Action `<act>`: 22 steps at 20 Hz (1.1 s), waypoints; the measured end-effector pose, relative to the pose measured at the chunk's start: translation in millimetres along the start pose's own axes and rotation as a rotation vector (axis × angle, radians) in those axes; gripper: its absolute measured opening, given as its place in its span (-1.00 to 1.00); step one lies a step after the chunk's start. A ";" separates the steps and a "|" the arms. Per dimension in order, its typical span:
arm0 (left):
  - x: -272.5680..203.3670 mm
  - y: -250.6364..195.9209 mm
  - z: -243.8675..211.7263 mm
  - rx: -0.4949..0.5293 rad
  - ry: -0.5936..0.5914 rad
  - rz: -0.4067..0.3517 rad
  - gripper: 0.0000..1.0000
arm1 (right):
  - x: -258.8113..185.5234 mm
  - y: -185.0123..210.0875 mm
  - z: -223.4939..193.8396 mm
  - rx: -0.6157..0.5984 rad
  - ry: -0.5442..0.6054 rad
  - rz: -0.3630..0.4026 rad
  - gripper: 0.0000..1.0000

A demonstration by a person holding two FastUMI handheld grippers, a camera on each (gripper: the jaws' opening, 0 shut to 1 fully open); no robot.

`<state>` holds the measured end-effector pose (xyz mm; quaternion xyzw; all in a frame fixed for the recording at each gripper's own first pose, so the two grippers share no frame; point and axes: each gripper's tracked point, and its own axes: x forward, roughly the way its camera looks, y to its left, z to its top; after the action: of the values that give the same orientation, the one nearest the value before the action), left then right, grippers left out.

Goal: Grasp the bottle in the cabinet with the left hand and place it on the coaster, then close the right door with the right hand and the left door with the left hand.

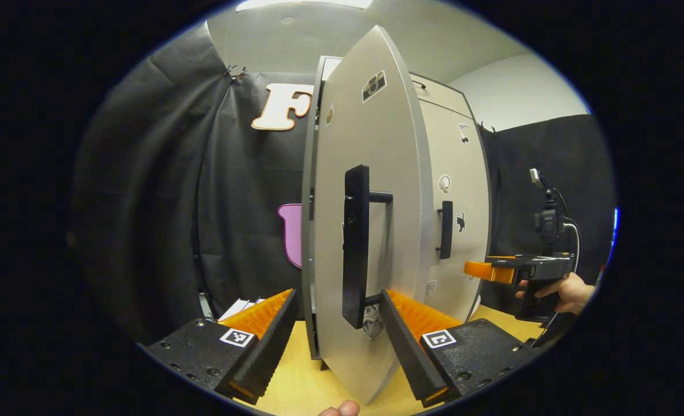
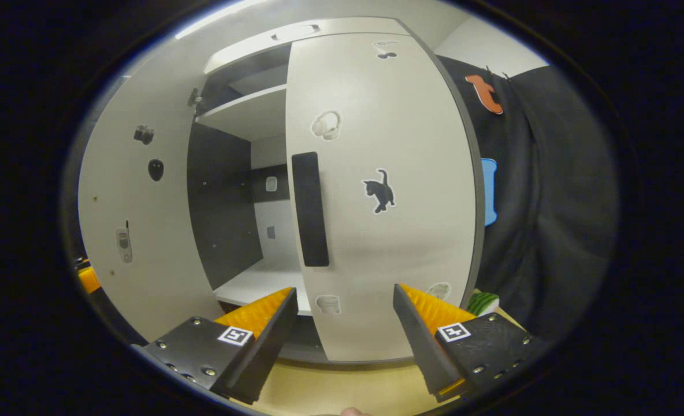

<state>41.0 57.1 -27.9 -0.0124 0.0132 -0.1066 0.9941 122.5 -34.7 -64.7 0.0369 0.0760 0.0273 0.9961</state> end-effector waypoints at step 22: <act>142.5 -105.1 -22.3 -0.017 0.012 0.036 0.89 | -66.2 -45.0 26.5 0.050 -0.008 0.016 1.00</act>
<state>157.3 -76.3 -50.7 -0.0198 0.0202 -0.0888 0.9957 63.5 -85.4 -32.2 0.0626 0.0725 0.0333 0.9948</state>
